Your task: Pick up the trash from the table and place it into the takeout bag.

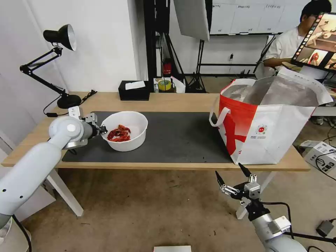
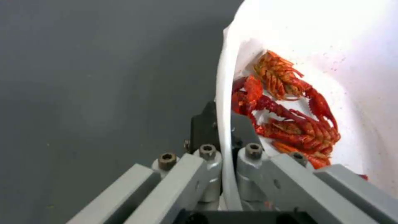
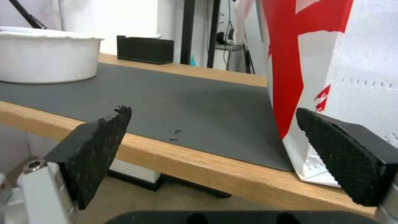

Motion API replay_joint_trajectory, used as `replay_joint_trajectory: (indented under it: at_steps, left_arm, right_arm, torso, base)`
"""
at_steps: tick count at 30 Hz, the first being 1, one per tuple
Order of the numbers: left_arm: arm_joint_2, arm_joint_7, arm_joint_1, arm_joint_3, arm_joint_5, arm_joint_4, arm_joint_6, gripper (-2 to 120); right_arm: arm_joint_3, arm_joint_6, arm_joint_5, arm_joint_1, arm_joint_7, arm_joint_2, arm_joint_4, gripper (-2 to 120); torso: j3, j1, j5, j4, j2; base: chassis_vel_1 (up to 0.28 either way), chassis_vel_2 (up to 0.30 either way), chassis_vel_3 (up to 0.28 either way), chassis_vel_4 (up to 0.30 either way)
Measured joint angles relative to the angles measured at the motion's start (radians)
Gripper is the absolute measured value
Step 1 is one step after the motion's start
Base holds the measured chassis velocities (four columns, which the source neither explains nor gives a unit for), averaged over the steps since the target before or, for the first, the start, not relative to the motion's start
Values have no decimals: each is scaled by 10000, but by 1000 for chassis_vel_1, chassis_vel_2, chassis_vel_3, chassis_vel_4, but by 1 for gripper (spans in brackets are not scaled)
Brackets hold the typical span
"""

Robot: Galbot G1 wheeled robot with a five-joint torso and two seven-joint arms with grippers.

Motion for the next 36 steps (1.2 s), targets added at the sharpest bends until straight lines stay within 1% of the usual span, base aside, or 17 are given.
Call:
replay_joint_trajectory:
  at_steps: [3,8,9,10,12,13,16,17,20,21,24,25,29,30,33,34,36]
  left_arm:
    - [-8,16,-87,-3,-100,-166,-18,0]
    - [-159,19,-779,171,-256,-511,-163,0]
    - [-266,0,-1198,386,-338,-605,-236,0]
    - [-266,0,-1198,386,-338,-605,-236,0]
    - [-460,-77,-1985,905,-561,-717,-312,0]
    - [-460,-77,-1985,905,-561,-717,-312,0]
    - [-873,-262,-2928,1612,-889,-696,-358,0]
    - [-873,-262,-2928,1612,-889,-696,-358,0]
    - [-1572,-624,-4123,2215,-1386,-432,-404,0]
    - [-1572,-624,-4123,2215,-1386,-432,-404,0]
    - [-2300,-856,-5207,2597,-1760,-102,-440,0]
    - [-2300,-856,-5207,2597,-1760,-102,-440,0]
    - [-3468,-980,-6671,3143,-2246,600,-586,0]
    - [-3468,-980,-6671,3143,-2246,600,-586,0]
    - [-4218,-1046,-7321,3636,-2506,1098,-821,0]
    - [-4218,-1046,-7321,3636,-2506,1098,-821,0]
    - [-4830,-1136,-7453,3794,-2392,1619,-865,0]
  right_arm:
    - [0,0,0,0,0,0,0,100]
    - [0,0,0,-1,0,0,0,100]
    - [0,0,0,0,1,0,0,100]
    - [0,0,0,0,1,0,0,100]
    - [0,0,0,0,0,0,0,100]
    - [0,0,0,0,0,0,0,100]
    - [0,0,0,-1,0,0,0,100]
    - [0,0,0,-1,0,0,0,100]
    - [0,0,0,0,1,0,0,100]
    - [0,0,0,0,1,0,0,100]
    - [0,0,0,0,0,0,0,100]
    - [0,0,0,0,0,0,0,100]
    - [0,0,0,0,0,0,0,100]
    - [0,0,0,0,0,0,0,100]
    - [0,0,0,0,0,0,0,100]
    - [0,0,0,0,0,0,0,100]
    - [0,0,0,0,0,0,0,100]
  torso:
    - [0,0,-2,1,0]
    - [0,0,1,0,0]
    - [0,1,2,-1,0]
    - [0,1,2,-1,0]
    - [0,0,5,-1,0]
    - [0,0,5,-1,0]
    - [1,0,2,0,0]
    - [1,0,2,0,0]
    - [1,1,3,-2,-1]
    - [1,1,3,-2,-1]
    - [2,1,3,-2,-1]
    - [2,1,3,-2,-1]
    - [0,1,6,-3,0]
    - [0,1,6,-3,0]
    - [0,0,6,-1,-1]
    - [0,0,6,-1,-1]
    - [0,-1,3,-2,-1]
  base:
    - [0,0,0,0]
    - [0,0,0,0]
    - [0,0,0,0]
    - [0,0,0,0]
    - [0,0,0,0]
    - [0,0,0,0]
    - [0,0,0,0]
    - [0,0,0,0]
    - [0,0,0,0]
    - [0,0,0,0]
    - [0,0,0,0]
    - [0,0,0,0]
    - [0,0,0,0]
    - [0,0,0,0]
    - [0,0,0,0]
    - [0,0,0,0]
    - [0,0,0,0]
